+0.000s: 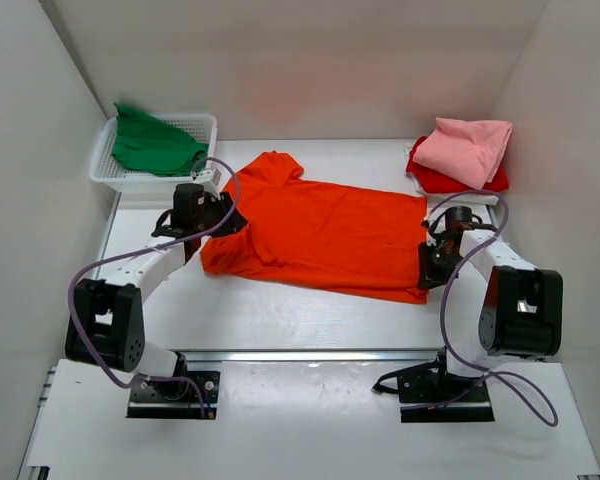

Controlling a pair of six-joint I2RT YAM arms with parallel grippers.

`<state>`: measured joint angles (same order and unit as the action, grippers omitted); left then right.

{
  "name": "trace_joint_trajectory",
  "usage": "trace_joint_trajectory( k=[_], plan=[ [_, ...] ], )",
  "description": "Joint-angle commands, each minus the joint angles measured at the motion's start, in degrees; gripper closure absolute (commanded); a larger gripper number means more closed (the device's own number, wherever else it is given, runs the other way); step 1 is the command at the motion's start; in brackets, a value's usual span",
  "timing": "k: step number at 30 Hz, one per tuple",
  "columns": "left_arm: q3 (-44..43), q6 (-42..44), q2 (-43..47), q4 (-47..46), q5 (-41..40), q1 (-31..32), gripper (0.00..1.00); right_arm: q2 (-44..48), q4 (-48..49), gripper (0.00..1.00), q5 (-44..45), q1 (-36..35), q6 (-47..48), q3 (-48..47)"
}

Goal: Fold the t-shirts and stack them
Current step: Fold the flattened tshirt in 1/3 of the way

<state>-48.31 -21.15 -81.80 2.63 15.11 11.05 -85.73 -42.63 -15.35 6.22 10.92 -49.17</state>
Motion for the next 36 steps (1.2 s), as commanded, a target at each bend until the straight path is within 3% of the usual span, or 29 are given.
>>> trace_joint_trajectory(
  k=[1,2,3,6,8,12,16,23,29,32,36],
  plan=[
    [-3.80,-2.22,0.06,-6.75,-3.33,-1.11,0.51,0.74,10.26,0.74,14.97,-2.34,-4.76,-2.95],
    [-4.07,-3.28,0.24,-7.90,-4.12,-1.90,0.50,1.70,11.33,0.71,16.83,-2.87,-5.46,-2.86],
    [-4.76,-3.72,0.24,-8.26,-4.65,-2.08,0.50,2.84,14.21,0.57,19.63,-3.75,-6.51,-2.69],
    [-5.74,-4.25,1.91,-7.21,-6.41,-2.87,0.53,7.14,20.02,0.41,23.00,-4.46,-7.58,-1.20],
    [-5.13,-4.25,4.62,-4.94,-5.45,-2.53,0.55,9.95,22.50,0.35,23.18,-3.85,-9.32,0.47],
    [1.53,-2.94,10.15,-0.72,-6.23,0.45,0.58,16.02,21.81,0.40,17.82,-4.19,-13.55,2.49],
    [8.66,-4.77,11.84,-0.09,-5.98,1.78,0.60,17.97,20.14,0.48,13.25,-9.73,-17.33,4.69],
    [9.20,-9.08,2.63,0.88,-14.49,5.65,0.63,10.77,24.95,0.52,10.17,-18.95,-25.32,5.92],
    [6.22,-11.20,-3.98,10.27,-14.93,6.88,0.67,7.77,25.50,0.54,6.75,-18.00,-29.11,8.03],
    [5.95,-11.11,-4.34,17.30,-15.03,8.11,0.68,6.73,21.38,0.55,4.55,-17.03,-30.34,7.86],
    [9.20,-11.29,-1.36,19.78,-15.03,10.57,0.72,4.97,13.91,0.55,2.44,-17.11,-30.34,7.15]
  ],
)
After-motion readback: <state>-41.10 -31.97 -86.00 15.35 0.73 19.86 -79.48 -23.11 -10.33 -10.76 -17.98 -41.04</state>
